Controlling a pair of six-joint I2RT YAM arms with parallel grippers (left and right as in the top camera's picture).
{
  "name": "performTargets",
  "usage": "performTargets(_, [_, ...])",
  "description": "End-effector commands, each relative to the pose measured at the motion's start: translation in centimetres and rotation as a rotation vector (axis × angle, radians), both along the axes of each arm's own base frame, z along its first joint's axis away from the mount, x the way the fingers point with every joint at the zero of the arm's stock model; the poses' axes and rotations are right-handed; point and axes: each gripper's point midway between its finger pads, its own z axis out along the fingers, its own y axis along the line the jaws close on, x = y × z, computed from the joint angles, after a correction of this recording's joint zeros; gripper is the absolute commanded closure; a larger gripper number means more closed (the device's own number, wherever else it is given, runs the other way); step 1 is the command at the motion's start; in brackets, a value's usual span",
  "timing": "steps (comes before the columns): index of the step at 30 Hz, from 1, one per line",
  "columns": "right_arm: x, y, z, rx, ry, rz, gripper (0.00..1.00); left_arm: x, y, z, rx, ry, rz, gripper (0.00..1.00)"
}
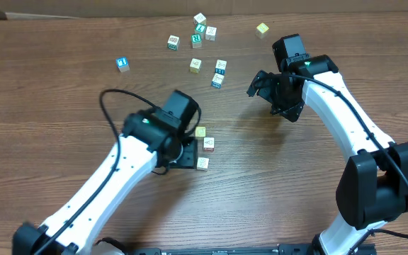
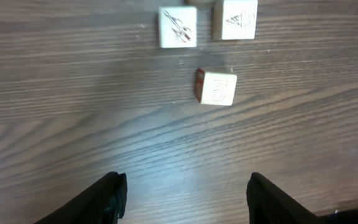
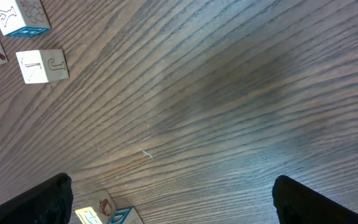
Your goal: Form a circle
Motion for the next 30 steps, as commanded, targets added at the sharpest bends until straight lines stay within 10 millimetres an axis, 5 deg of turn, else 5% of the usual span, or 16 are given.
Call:
performTargets(1, [0.5,-0.1,0.9,-0.004,-0.031,0.004,0.0,-0.1,-1.3,-2.2,0.003,0.046,0.013,0.41])
performTargets(14, [1.3,0.1,1.2,0.004,-0.068,-0.002,0.0,1.5,-3.2,-6.6,0.035,0.072,0.012,0.35])
performTargets(18, [1.5,-1.3,1.1,-0.018,-0.064,-0.035,0.0,0.9,-3.6,-8.0,0.056,0.115,0.008,0.41])
performTargets(23, [1.9,-6.1,0.9,-0.026,-0.038,-0.149,0.0,0.5,-3.9,-10.1,0.087,0.154,-0.007,0.47])
performTargets(30, [2.1,-8.1,0.9,-0.027,-0.037,-0.198,0.0,0.7,-4.1,-10.3,0.082,0.15,-0.003,0.55])
